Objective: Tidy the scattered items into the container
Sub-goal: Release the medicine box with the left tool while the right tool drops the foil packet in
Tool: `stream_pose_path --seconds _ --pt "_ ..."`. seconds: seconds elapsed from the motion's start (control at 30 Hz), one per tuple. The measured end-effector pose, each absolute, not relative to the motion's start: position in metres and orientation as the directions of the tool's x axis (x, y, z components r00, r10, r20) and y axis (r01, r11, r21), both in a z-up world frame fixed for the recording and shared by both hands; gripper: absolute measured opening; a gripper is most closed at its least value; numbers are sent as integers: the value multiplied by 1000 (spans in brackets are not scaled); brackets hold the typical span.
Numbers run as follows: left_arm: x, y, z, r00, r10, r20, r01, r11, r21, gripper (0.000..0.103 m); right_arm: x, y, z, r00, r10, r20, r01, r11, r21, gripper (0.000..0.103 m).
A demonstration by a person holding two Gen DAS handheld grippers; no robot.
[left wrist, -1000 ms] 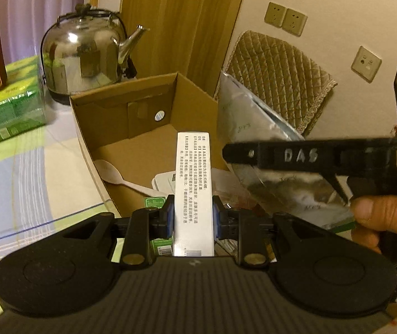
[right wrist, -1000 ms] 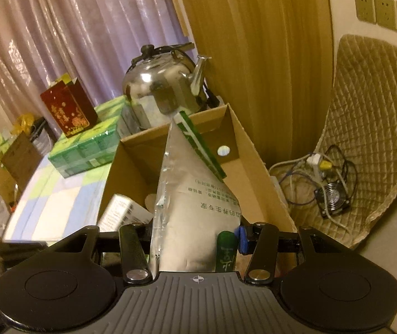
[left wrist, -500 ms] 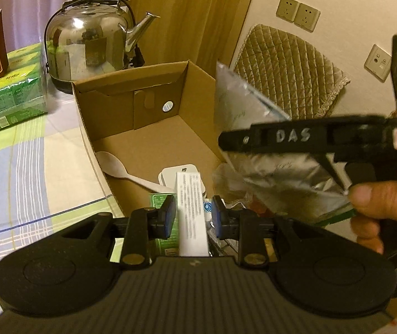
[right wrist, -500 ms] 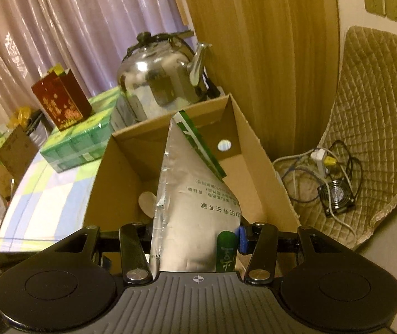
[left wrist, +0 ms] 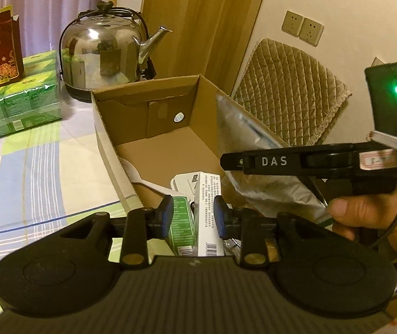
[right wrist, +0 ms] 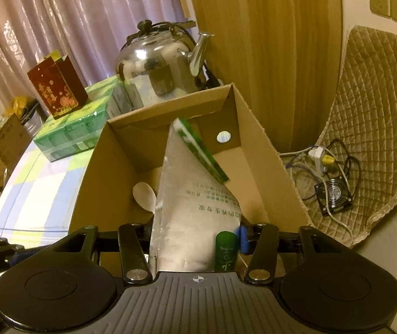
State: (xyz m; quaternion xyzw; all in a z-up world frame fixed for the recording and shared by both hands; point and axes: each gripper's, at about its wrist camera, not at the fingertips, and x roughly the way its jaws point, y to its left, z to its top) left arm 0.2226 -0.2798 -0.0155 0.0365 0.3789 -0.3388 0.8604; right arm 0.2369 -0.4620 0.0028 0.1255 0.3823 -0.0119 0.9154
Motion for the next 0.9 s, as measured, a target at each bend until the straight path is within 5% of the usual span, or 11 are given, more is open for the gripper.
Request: stream_pose_path --seconds 0.03,0.1,0.5,0.9 --pt "222 -278 -15 485 -555 -676 608 769 -195 27 236 -461 4 715 72 -696 114 969 217 74" --pt "222 -275 -15 488 -551 -677 603 774 -195 31 233 -459 6 732 69 -678 107 971 214 80" --pt "203 -253 -13 497 -539 -680 575 792 -207 39 206 -446 24 751 72 -656 91 973 211 82" --pt "164 -237 8 534 -526 -662 568 803 -180 71 150 -434 53 787 70 -613 91 970 227 90"
